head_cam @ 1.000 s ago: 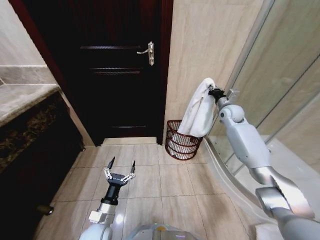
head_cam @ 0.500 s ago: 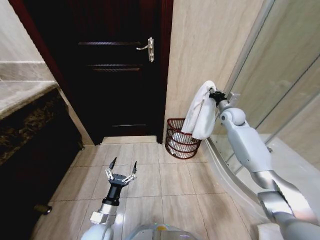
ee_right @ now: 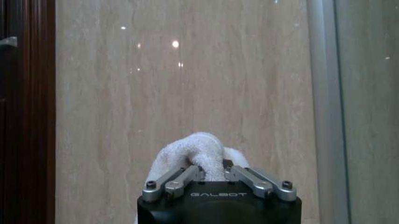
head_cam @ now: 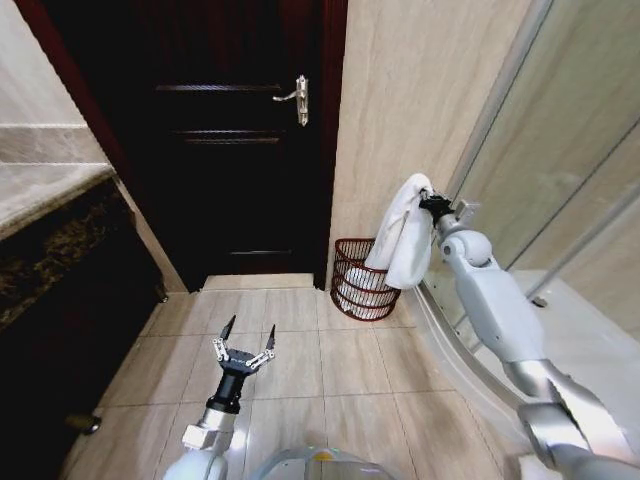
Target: Discard the used towel into the hamper.
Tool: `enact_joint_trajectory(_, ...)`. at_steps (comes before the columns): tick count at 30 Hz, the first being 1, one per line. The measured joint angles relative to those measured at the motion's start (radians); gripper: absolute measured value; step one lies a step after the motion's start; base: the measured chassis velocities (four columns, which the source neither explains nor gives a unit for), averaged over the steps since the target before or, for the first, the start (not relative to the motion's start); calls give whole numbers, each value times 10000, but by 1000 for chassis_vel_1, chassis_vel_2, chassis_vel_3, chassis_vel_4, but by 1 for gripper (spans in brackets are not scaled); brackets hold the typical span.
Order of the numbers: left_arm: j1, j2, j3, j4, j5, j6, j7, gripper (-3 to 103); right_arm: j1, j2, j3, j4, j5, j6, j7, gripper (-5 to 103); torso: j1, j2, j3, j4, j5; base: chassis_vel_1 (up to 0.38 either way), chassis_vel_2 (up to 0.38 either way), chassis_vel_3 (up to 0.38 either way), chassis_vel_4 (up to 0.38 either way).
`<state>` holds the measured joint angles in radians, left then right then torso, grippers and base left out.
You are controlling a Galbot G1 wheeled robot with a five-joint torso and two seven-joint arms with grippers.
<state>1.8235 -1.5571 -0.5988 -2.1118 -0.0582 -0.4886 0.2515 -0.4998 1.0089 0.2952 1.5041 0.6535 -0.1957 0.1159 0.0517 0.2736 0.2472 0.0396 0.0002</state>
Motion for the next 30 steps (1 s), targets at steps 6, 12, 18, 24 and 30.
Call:
enact_joint_trajectory(6,-6,-28,57,59,33,-28,6,100,-857,-122,342,1174,-191,33,387,10,3,21,8,-3,-2,-116,104,127,-113)
enact_joint_trajectory(12,26,-32,20,109,23,-116,4,100,-1556,-156,564,2425,-244,-96,934,10,6,36,16,-3,-2,-80,56,59,-58)
enact_joint_trajectory(18,91,-58,14,110,18,-197,-17,100,-1983,-106,670,3302,-241,-425,1431,10,9,45,22,-2,-4,-43,58,48,-62)
enact_joint_trajectory(24,144,-76,6,1,18,-221,-49,100,-2800,-34,1089,4045,-432,-529,1513,10,12,52,29,1,-4,-52,62,64,-61)
enact_joint_trajectory(30,146,-98,48,-22,34,-229,-59,100,-3862,168,1691,4656,-656,-530,1199,10,14,57,32,-6,0,-60,49,59,-58)
